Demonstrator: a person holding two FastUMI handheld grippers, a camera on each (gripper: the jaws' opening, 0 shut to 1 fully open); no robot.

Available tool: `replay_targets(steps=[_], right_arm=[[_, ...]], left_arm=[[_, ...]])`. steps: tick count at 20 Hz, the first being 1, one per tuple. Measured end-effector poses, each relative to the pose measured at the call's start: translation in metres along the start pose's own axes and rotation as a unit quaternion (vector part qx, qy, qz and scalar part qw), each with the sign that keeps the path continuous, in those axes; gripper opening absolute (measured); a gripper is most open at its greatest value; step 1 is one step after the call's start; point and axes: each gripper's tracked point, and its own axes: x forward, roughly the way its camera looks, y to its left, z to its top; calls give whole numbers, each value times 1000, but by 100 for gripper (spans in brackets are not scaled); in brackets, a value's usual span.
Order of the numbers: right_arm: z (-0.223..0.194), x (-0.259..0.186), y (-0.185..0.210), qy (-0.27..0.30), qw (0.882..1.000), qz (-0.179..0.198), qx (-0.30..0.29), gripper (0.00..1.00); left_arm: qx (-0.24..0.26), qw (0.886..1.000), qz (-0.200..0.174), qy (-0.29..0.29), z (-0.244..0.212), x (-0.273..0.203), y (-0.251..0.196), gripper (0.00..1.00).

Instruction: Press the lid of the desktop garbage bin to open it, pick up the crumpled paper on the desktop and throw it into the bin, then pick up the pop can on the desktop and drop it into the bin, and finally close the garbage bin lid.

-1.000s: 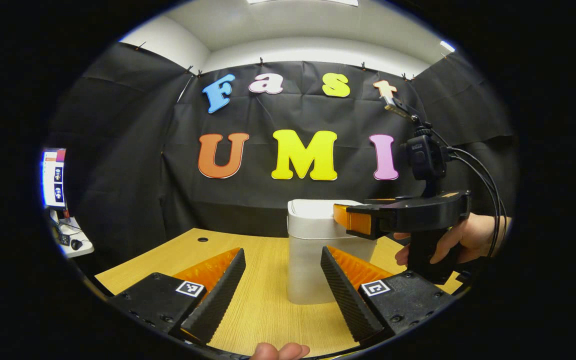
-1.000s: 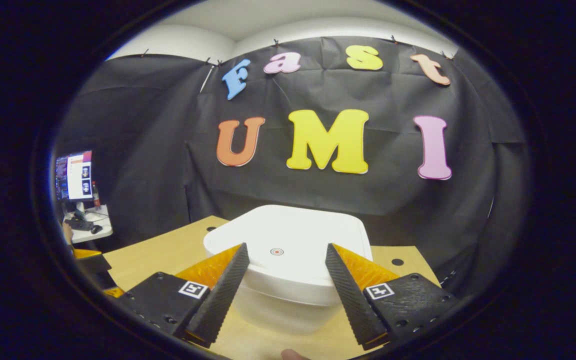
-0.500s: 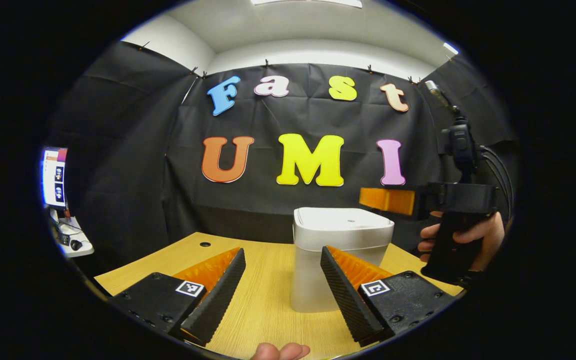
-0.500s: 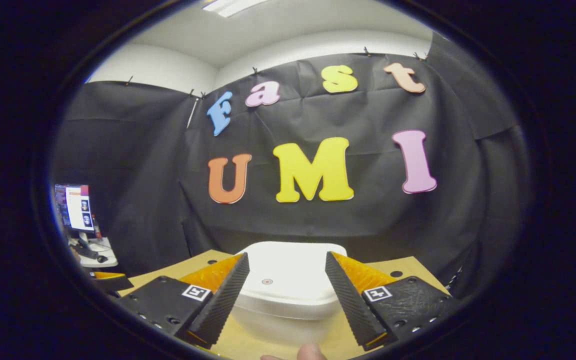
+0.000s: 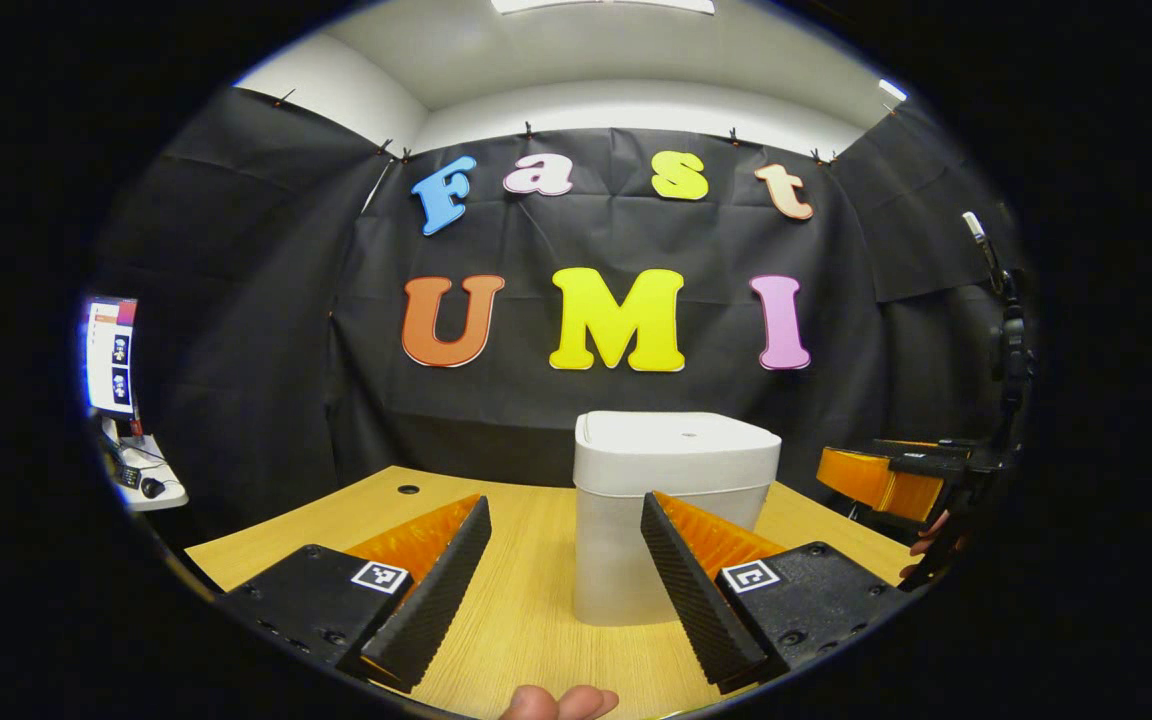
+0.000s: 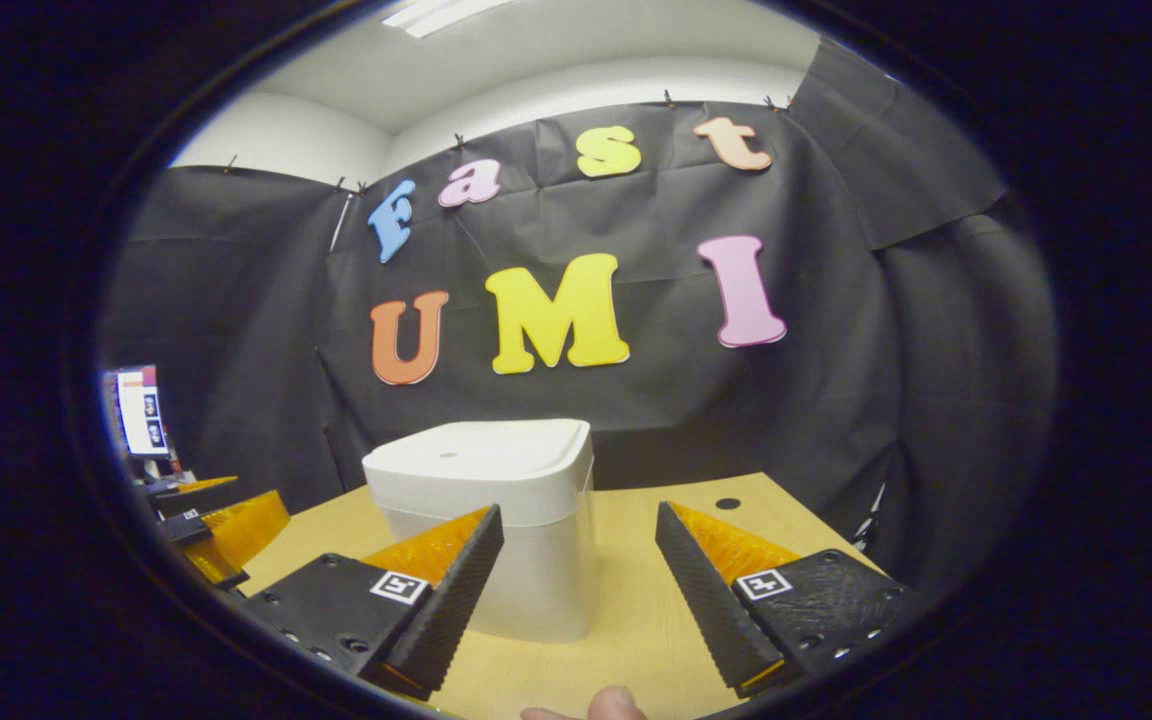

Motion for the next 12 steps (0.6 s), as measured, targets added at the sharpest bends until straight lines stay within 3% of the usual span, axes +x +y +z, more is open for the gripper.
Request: replay_targets(steps=[3, 12], right_arm=[[-2, -11, 5, -16, 1000, 6, -10, 95], [-4, -20, 6, -51, 998, 13, -40, 96]], left_arm=[[21, 1000, 16, -13, 4, -4, 2, 98], [2, 999, 14, -31, 6, -2, -4, 98]])
